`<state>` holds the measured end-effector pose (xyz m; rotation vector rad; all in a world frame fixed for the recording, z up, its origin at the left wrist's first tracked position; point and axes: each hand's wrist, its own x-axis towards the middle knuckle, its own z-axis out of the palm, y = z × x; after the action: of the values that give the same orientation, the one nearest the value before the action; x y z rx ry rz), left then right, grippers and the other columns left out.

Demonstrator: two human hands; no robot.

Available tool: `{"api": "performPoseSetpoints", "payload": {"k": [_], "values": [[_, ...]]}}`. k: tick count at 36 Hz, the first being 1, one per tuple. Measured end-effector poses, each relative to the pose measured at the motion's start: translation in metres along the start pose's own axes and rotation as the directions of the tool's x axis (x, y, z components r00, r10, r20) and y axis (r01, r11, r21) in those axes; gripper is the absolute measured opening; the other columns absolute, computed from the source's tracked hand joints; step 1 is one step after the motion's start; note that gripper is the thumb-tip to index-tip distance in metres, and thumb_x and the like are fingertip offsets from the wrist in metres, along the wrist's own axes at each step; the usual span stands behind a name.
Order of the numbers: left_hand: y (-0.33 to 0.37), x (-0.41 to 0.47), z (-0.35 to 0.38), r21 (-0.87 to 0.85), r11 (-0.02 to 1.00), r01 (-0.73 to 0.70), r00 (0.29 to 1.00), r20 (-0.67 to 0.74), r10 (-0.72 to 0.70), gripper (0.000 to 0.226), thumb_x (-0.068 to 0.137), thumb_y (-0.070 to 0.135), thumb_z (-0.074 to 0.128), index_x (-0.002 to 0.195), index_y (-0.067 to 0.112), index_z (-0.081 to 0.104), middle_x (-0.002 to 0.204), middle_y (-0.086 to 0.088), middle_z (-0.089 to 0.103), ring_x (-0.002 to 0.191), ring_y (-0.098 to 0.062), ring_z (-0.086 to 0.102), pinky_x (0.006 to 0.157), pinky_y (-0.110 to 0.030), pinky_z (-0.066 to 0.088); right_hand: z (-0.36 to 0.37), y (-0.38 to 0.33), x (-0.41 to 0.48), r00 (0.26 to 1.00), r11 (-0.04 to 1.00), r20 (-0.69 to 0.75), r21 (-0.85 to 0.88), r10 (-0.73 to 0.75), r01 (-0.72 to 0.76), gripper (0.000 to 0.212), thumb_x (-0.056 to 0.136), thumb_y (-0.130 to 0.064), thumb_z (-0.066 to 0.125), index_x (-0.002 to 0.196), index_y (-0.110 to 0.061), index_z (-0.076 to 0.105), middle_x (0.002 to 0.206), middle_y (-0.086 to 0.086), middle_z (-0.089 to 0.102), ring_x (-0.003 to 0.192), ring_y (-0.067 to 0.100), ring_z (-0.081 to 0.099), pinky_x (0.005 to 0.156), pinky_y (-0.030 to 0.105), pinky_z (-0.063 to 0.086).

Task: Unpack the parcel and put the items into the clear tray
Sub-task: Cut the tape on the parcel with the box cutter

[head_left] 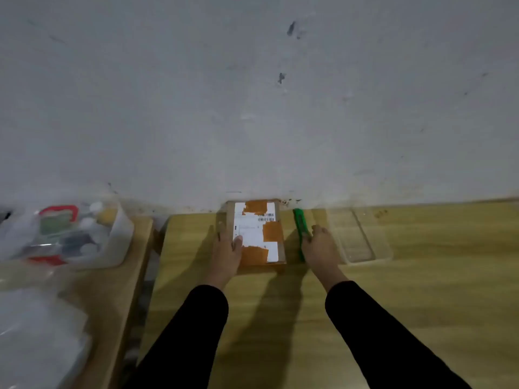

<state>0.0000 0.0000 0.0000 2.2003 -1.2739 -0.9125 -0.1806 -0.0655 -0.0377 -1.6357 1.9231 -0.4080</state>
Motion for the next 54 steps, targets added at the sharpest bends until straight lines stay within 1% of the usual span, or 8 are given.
{"api": "performPoseSetpoints", "payload": {"k": [10, 20, 25, 30, 36, 45, 50, 54], "values": [[-0.023, 0.011, 0.024, -0.135, 0.990, -0.034, 0.999, -0.045, 0.029, 0.059, 0.101, 0.033, 0.031, 0.150, 0.020, 0.002, 0.135, -0.005, 0.048, 0.097, -0.004, 0.042, 0.074, -0.023, 0.047, 0.026, 0.008, 0.016, 0.990, 0.993, -0.101, 0.084, 0.095, -0.087, 0.032, 0.087, -0.017, 0.060, 0.115, -0.002, 0.059, 0.113, 0.015, 0.048, 0.083, 0.020, 0.044, 0.086, 0.034, 0.047], [-0.025, 0.011, 0.023, -0.219, 0.975, -0.034, 0.999, 0.024, 0.040, 0.060, 0.101, 0.033, 0.029, 0.148, 0.027, -0.007, 0.144, -0.005, 0.040, 0.116, -0.014, 0.049, 0.078, -0.021, 0.046, 0.017, -0.003, -0.004, 0.971, 0.974, -0.213, 0.215, 0.112, -0.065, 0.032, 0.085, -0.012, 0.060, 0.114, 0.002, 0.062, 0.108, 0.018, 0.055, 0.079, 0.022, 0.051, 0.072, 0.025, 0.042], [-0.023, 0.010, 0.021, -0.244, 0.969, -0.041, 0.998, 0.039, 0.052, 0.060, 0.101, 0.030, 0.030, 0.148, 0.025, -0.007, 0.142, -0.004, 0.042, 0.101, -0.005, 0.046, 0.056, -0.009, 0.041, 0.010, -0.024, -0.013, 0.957, 0.934, -0.285, 0.353, 0.050, 0.056, 0.037, 0.084, -0.014, 0.063, 0.118, -0.001, 0.061, 0.104, 0.013, 0.059, 0.082, 0.016, 0.052, 0.065, 0.021, 0.041], [-0.024, 0.010, 0.022, -0.234, 0.970, -0.069, 0.998, -0.006, 0.069, 0.061, 0.101, 0.030, 0.031, 0.149, 0.026, -0.005, 0.103, 0.015, 0.051, 0.072, 0.001, 0.049, 0.059, -0.016, 0.048, 0.021, -0.046, -0.020, 0.969, 0.940, -0.243, 0.315, -0.053, 0.130, 0.039, 0.085, -0.017, 0.063, 0.122, -0.005, 0.058, 0.105, 0.011, 0.058, 0.078, 0.009, 0.049, 0.048, 0.001, 0.039], [-0.034, 0.016, 0.023, -0.219, 0.972, -0.085, 0.996, 0.004, 0.088, 0.062, 0.101, 0.032, 0.031, 0.149, 0.024, -0.006, 0.073, 0.022, 0.038, 0.066, 0.000, 0.045, 0.057, -0.014, 0.037, 0.039, -0.062, -0.026, 0.970, 0.961, -0.223, 0.235, -0.097, 0.149, 0.040, 0.085, -0.015, 0.064, 0.122, -0.002, 0.058, 0.101, 0.012, 0.055, 0.077, 0.013, 0.050, 0.056, 0.007, 0.037], [-0.040, 0.020, 0.023, -0.242, 0.964, -0.109, 0.992, 0.042, 0.122, 0.063, 0.100, 0.034, 0.031, 0.149, 0.026, -0.008, 0.129, -0.001, 0.051, 0.092, -0.010, 0.056, 0.065, -0.015, 0.044, 0.040, -0.057, -0.020, 0.961, 0.901, -0.275, 0.416, -0.004, 0.122, 0.032, 0.094, -0.017, 0.049, 0.123, -0.006, 0.058, 0.116, 0.012, 0.055, 0.104, 0.020, 0.053, 0.084, 0.036, 0.054], [-0.042, 0.023, 0.026, -0.329, 0.937, -0.114, 0.988, 0.064, 0.143, 0.061, 0.100, 0.035, 0.030, 0.147, 0.034, -0.010, 0.152, -0.001, 0.028, 0.119, -0.015, 0.047, 0.084, -0.029, 0.052, 0.036, -0.043, -0.014, 0.977, 0.780, 0.200, 0.599, 0.074, -0.182, 0.043, 0.100, -0.027, 0.033, 0.143, -0.023, 0.031, 0.149, 0.006, 0.032, 0.129, 0.024, 0.042, 0.095, 0.030, 0.043], [-0.041, 0.018, 0.025, -0.399, 0.913, -0.081, 0.987, 0.094, 0.129, 0.060, 0.100, 0.031, 0.030, 0.147, 0.034, -0.008, 0.155, 0.000, 0.020, 0.124, -0.016, 0.044, 0.079, -0.024, 0.054, 0.037, -0.035, -0.021, 0.951, 0.809, 0.302, 0.542, 0.064, -0.226, 0.044, 0.100, -0.038, 0.027, 0.143, -0.034, 0.024, 0.148, 0.006, 0.038, 0.125, 0.026, 0.048, 0.097, 0.040, 0.047]]}}
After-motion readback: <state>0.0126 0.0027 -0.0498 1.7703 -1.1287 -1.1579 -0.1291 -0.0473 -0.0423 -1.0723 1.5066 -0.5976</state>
